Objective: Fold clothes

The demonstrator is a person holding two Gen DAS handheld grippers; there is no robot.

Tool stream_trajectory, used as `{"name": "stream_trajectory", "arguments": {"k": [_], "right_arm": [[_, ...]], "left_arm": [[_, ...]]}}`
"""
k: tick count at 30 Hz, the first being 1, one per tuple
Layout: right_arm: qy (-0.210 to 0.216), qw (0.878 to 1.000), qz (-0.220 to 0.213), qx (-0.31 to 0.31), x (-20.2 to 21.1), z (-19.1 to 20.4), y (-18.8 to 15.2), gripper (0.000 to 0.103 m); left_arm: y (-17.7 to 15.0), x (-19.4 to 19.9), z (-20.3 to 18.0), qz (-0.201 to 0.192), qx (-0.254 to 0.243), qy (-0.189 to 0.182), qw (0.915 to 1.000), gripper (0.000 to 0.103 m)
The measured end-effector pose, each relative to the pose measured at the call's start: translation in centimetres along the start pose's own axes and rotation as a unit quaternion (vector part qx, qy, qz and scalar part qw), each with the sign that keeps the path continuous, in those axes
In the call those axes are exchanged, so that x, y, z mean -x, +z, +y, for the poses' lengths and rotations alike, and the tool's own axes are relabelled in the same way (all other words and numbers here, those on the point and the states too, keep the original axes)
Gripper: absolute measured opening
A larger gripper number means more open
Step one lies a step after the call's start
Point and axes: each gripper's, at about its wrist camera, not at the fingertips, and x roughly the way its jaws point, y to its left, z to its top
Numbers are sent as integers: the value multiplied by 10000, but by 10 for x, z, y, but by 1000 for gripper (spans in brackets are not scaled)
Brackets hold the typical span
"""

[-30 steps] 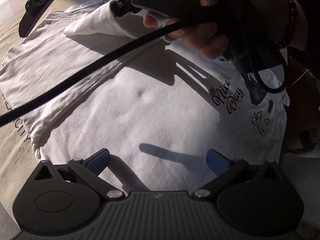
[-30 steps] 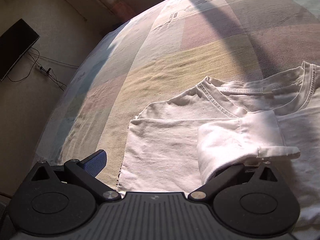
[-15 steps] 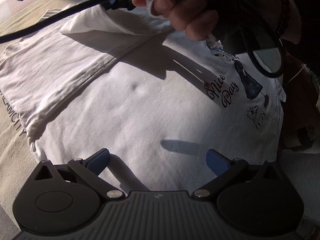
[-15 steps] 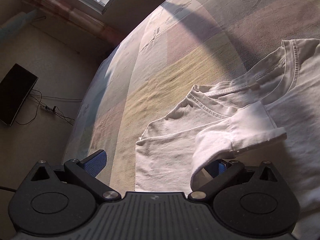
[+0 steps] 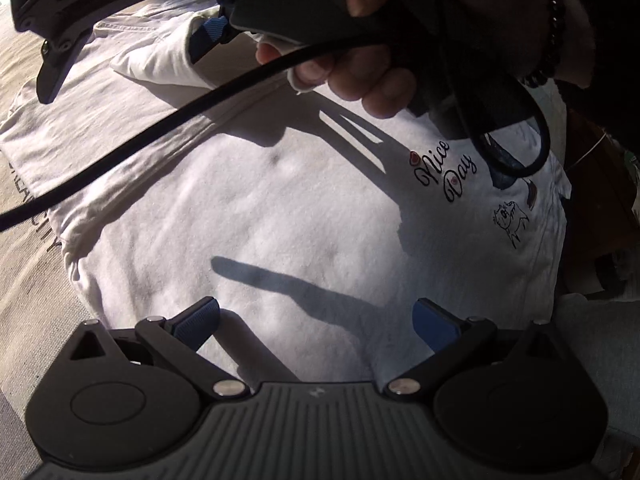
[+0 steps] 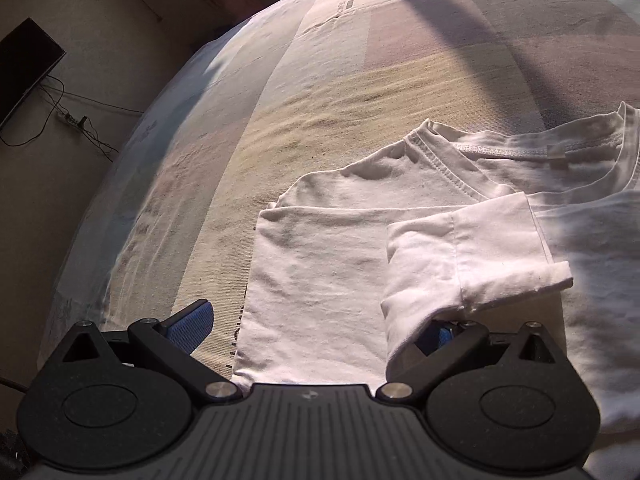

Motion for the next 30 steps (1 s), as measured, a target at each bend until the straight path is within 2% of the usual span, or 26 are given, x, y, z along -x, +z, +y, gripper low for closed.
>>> {"name": "stream_trajectory", "arguments": {"k": [5, 8, 10, 25, 26, 30], "right_arm": [[-397, 9959, -470, -664, 15, -25, 5, 103], [-138, 9930, -670, -961, 19, -31, 13, 103], [88, 9938, -723, -838, 20, -23, 17, 103], [409, 9980, -414, 248, 30, 19, 8, 103], [364, 9980, -393, 327, 32, 19, 7, 103], [-947, 9923, -308, 738, 65, -23, -11, 103]], "left_arm": [[-1, 0, 1, -23, 3, -1, 10000, 102], [-1, 0, 1, -28, 2, 3, 10000, 102], [-1, 0, 1, -29, 2, 0, 10000, 102], [-8, 3, -1, 26, 3, 83, 10000, 102], [-7, 4, -1, 31, 6, 102, 9999, 102], [-3, 3, -3, 71, 25, 196, 9998, 102]]}}
